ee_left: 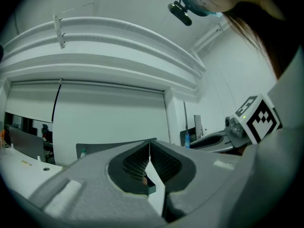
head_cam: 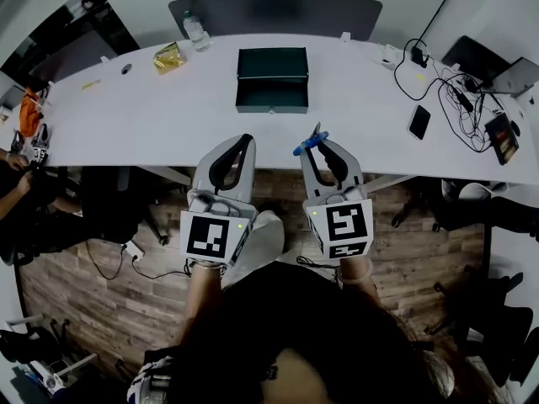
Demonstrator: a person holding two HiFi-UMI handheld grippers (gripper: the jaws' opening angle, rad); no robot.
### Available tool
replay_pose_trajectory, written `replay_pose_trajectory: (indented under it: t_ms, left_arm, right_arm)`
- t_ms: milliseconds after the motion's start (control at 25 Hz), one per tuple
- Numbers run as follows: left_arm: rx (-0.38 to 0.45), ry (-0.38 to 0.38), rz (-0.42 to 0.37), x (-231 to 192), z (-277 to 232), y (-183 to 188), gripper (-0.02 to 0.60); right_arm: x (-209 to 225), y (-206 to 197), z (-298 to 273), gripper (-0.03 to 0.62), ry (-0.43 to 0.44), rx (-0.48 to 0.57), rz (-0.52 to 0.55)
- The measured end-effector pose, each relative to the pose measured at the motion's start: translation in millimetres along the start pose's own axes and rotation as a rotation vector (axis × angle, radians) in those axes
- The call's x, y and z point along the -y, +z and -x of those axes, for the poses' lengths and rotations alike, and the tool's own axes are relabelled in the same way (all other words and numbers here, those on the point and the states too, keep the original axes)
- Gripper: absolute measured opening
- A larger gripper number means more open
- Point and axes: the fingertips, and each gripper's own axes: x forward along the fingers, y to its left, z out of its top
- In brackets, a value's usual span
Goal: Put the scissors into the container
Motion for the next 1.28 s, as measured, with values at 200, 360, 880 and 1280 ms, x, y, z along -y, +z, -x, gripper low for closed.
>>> replay_pose_trajectory:
  t_ms: [200, 360, 880, 1280]
  left_arm:
    - [0.000, -0.002, 0.005, -18, -25, -5, 0.020]
    - [-0.007, -0.001, 0.008, -36, -43, -8, 0.020]
    - [-0.010, -0.042, 0.034, -106, -101, -23, 0.020]
    - [-0.028, -0.113, 0.063, -139, -142, -39, 0.020]
  right_arm:
    - [11, 4, -29, 0.084, -0.002, -0.011, 0.015]
    - [17, 7, -52, 0.084, -0.006, -0.028, 0.011]
    - [27, 14, -133, 0.084, -0.043, -0.097, 0.055]
    - [31, 12, -181, 0.084, -0.076, -0.147, 0.084]
